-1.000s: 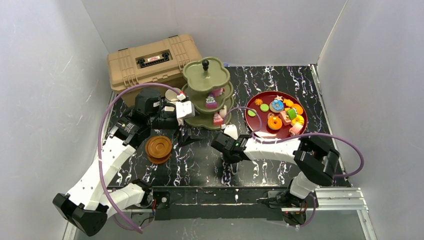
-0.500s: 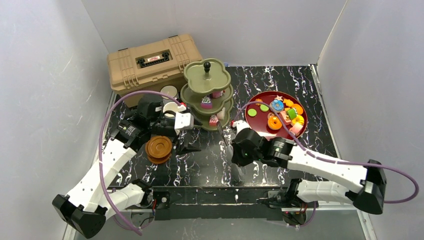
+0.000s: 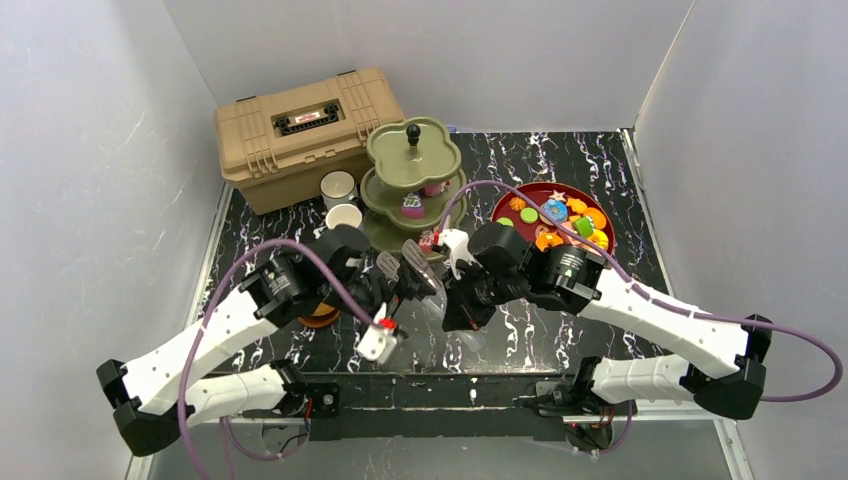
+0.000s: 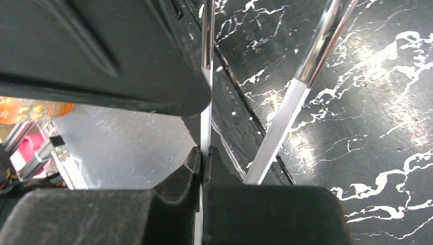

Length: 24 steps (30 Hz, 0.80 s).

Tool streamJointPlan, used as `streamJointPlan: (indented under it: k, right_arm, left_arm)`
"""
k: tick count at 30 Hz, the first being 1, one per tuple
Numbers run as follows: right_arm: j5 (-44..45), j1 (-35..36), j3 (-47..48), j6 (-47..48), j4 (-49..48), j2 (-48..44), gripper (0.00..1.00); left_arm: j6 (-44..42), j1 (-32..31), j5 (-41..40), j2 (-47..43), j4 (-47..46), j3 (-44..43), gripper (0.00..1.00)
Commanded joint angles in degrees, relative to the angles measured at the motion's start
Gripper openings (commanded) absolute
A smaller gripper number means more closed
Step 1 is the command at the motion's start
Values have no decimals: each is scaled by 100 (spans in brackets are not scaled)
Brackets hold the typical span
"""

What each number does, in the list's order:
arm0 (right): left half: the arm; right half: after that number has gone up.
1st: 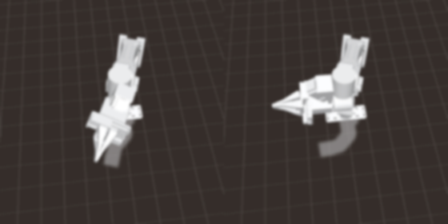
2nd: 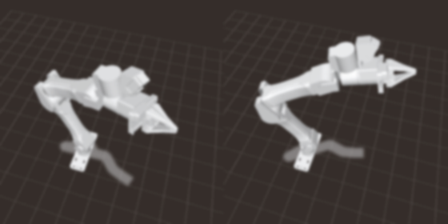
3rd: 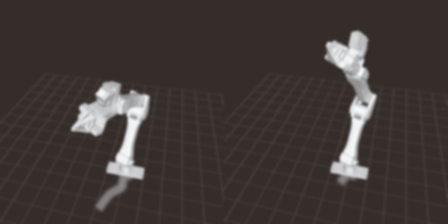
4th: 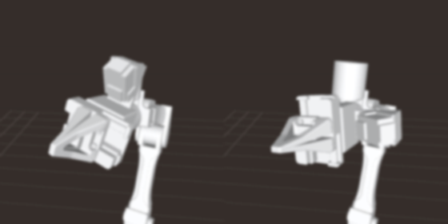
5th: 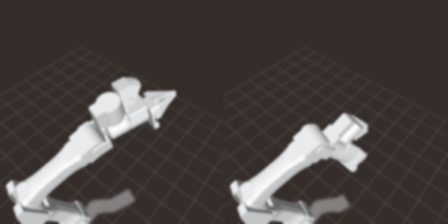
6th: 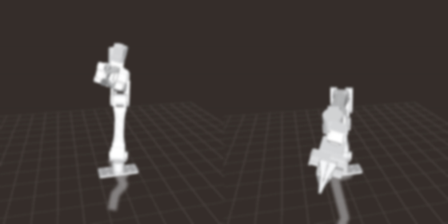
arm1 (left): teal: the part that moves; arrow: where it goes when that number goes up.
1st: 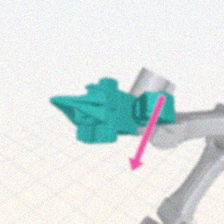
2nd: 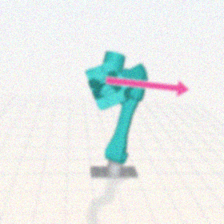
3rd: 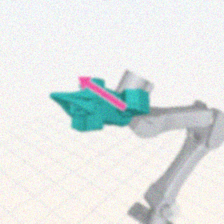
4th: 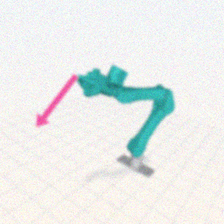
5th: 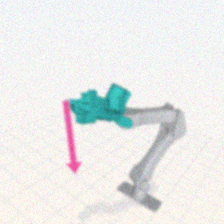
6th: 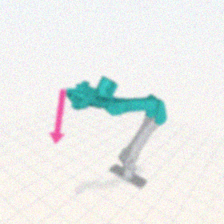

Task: Serve the afternoon tea
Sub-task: Pick up the clamp from the center of the board.

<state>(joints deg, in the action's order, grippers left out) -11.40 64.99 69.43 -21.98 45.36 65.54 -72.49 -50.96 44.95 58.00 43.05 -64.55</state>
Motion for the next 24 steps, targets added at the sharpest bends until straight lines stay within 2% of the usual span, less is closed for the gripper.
streamJointPlan:
  k: [1, 5, 11, 20, 23, 24]
  right_arm:
    - [-755, 22, 513, 387, 174, 121, 1]
    - [-844, 22, 882, 523, 404, 297, 1]
    - [-940, 22, 1113, 563, 397, 508, 1]
    - [-696, 14, 1291, 448, 172, 515, 1]
    - [-596, 11, 1342, 347, -40, 466, 1]
    - [-548, 7, 1376, 304, -91, 454, 1]
  left_arm:
    - [-1700, -297, -1085, -700, -546, 868, 91]
    - [-1815, -460, -1827, -904, -1053, 1144, 82]
    - [-1595, -750, -2759, -895, -2093, 1373, 57]
    - [-1107, -894, -3163, -926, -2457, 1408, 12]
    - [-869, -898, -3260, -890, -2540, 1382, 0]
    - [-798, -898, -3279, -879, -2587, 1376, 0]
